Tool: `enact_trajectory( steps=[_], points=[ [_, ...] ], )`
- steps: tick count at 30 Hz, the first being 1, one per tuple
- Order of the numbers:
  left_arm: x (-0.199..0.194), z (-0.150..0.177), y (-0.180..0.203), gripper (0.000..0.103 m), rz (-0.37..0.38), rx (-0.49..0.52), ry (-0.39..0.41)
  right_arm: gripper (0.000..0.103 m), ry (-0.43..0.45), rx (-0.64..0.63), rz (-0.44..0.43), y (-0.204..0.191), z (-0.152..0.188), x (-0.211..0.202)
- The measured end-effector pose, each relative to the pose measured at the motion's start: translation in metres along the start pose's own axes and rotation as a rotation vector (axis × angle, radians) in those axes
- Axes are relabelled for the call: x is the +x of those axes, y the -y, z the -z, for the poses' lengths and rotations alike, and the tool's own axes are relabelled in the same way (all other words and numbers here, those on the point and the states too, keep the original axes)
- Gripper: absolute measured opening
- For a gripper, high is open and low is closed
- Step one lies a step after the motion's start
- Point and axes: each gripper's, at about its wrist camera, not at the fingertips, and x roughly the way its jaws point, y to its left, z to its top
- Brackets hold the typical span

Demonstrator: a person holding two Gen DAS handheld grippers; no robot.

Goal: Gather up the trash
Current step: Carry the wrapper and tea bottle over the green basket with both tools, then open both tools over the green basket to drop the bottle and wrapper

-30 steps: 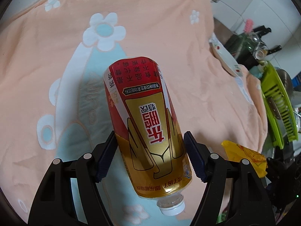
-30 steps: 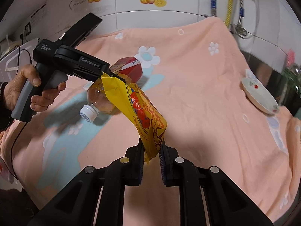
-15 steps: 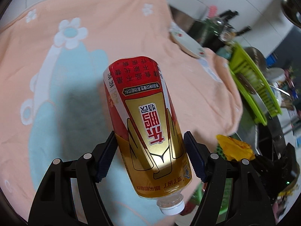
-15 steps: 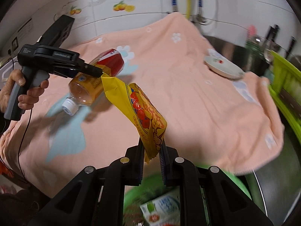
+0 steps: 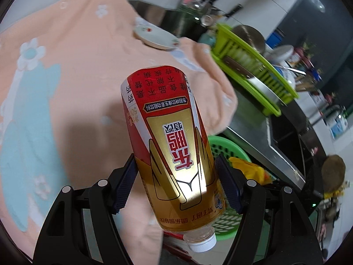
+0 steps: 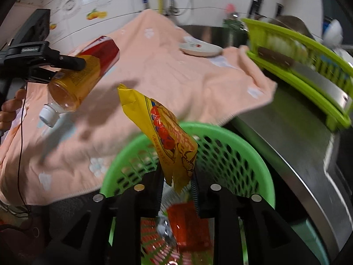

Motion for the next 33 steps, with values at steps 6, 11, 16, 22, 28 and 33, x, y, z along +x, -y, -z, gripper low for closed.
enact_trajectory(
  steps=[6, 11, 16, 22, 28, 33],
  points=[
    [0.018, 0.008, 0.035, 0.07, 0.039, 0.043, -0.034, 0.044, -0.025, 0.051, 0.005, 0.011, 0.03, -0.009],
    [0.031, 0.012, 0.059, 0.07, 0.064, 0.074, -0.058, 0.054, -0.01, 0.083, 0.013, 0.018, 0.047, -0.02],
    [0.047, 0.017, 0.08, 0.07, 0.082, 0.099, -0.083, 0.062, 0.015, 0.1, 0.026, 0.023, 0.057, -0.035],
    [0.066, 0.025, 0.1, 0.07, 0.089, 0.131, -0.12, 0.07, 0.046, 0.099, 0.036, 0.022, 0.064, -0.051],
    [0.08, 0.032, 0.114, 0.071, 0.091, 0.165, -0.148, 0.072, 0.063, 0.1, 0.037, 0.019, 0.067, -0.057],
    [0.087, 0.036, 0.118, 0.073, 0.094, 0.171, -0.165, 0.074, 0.071, 0.096, 0.043, 0.017, 0.068, -0.062]
  ],
)
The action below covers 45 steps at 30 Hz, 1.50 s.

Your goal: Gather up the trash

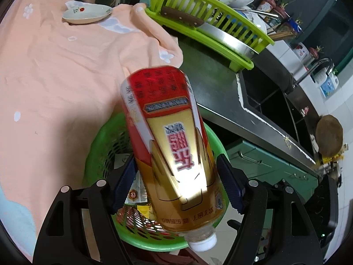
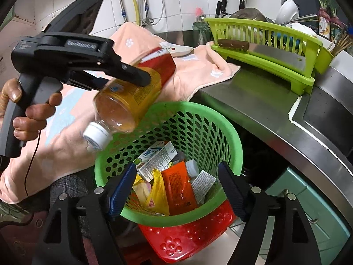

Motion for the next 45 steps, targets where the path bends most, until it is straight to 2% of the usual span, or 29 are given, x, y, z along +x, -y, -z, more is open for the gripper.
enact_trajectory(
  steps=[6, 13, 15, 17, 34, 45],
  points=[
    [-0.006, 0.003, 0.001, 0.076, 0.006, 0.017, 0.018, 0.074, 0.004, 0.004, 0.006, -0.001, 0.002, -0.003],
    [-0.033, 0.011, -0.011, 0.079, -0.048, 0.014, 0.077, 0.074, 0.014, 0.003, -0.003, -0.005, 0.0, -0.005],
    [-0.043, 0.015, -0.018, 0.08, -0.066, 0.002, 0.098, 0.079, 0.025, 0.003, -0.01, -0.009, -0.001, -0.006],
    [-0.051, 0.018, -0.023, 0.081, -0.076, -0.011, 0.114, 0.079, 0.03, -0.002, -0.014, -0.013, -0.003, -0.006],
    [-0.121, 0.054, -0.052, 0.096, -0.323, -0.011, 0.277, 0.085, 0.058, -0.023, -0.087, -0.052, -0.02, -0.002],
    [-0.147, 0.078, -0.05, 0.098, -0.438, 0.019, 0.327, 0.087, 0.045, -0.053, -0.091, -0.075, -0.029, -0.001]
  ],
)
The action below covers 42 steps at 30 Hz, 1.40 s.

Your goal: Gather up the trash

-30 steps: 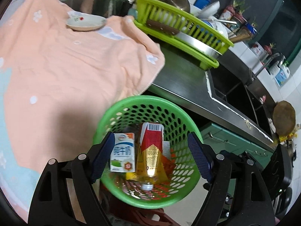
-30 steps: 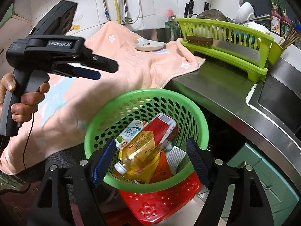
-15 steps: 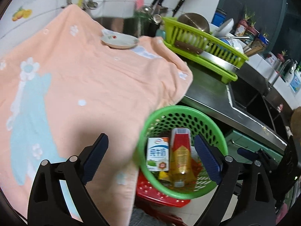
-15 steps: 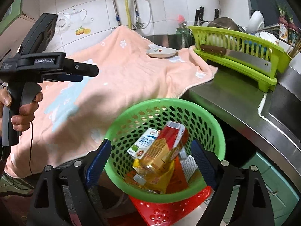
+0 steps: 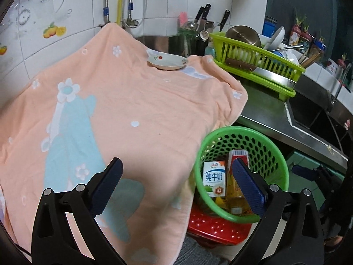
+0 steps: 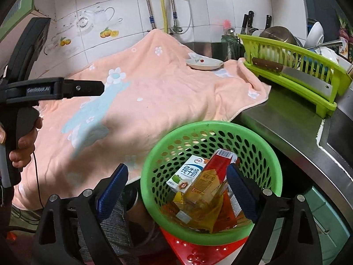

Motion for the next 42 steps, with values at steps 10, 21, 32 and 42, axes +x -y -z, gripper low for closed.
enact_trajectory(
  steps=[10, 21, 32, 42],
  points=[
    [-0.014, 0.014, -0.019, 0.098, -0.041, -0.058, 0.012, 0.089, 0.013, 0.018, 0.004, -0.006, -0.005, -0.004],
    [-0.039, 0.031, -0.045, 0.098, -0.102, -0.142, 0.088, 0.09, 0.023, 0.02, 0.026, -0.012, -0.011, -0.003],
    [-0.055, 0.046, -0.042, 0.098, -0.151, -0.109, 0.125, 0.09, 0.031, 0.019, 0.029, -0.019, -0.016, -0.001],
    [-0.056, 0.052, -0.047, 0.098, -0.169, -0.118, 0.124, 0.091, 0.033, 0.021, 0.032, -0.022, -0.017, -0.001]
  ],
)
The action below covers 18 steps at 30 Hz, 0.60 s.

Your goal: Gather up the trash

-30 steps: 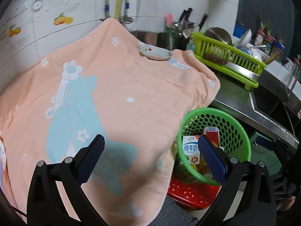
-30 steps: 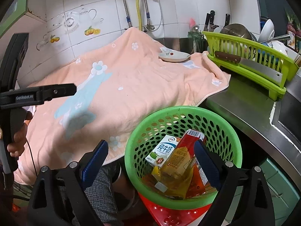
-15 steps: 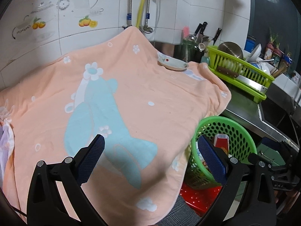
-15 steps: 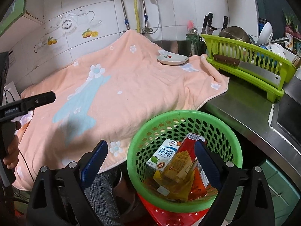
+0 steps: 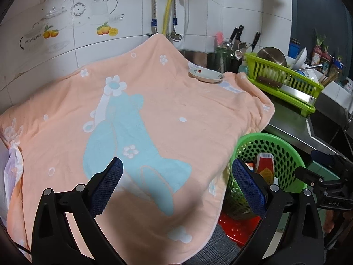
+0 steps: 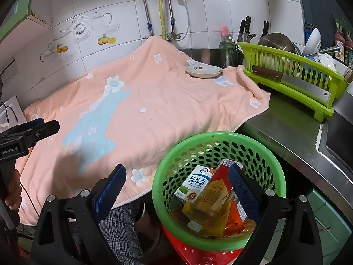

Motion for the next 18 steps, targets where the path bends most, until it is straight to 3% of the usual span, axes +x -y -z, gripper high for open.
enact_trajectory(
  steps=[18],
  points=[
    [-0.0049, 0.004, -0.0016, 0.098, -0.023, 0.007, 0.022, 0.091, 0.006, -0.001, 0.001, -0.0033, -0.0028, -0.0012]
  ],
)
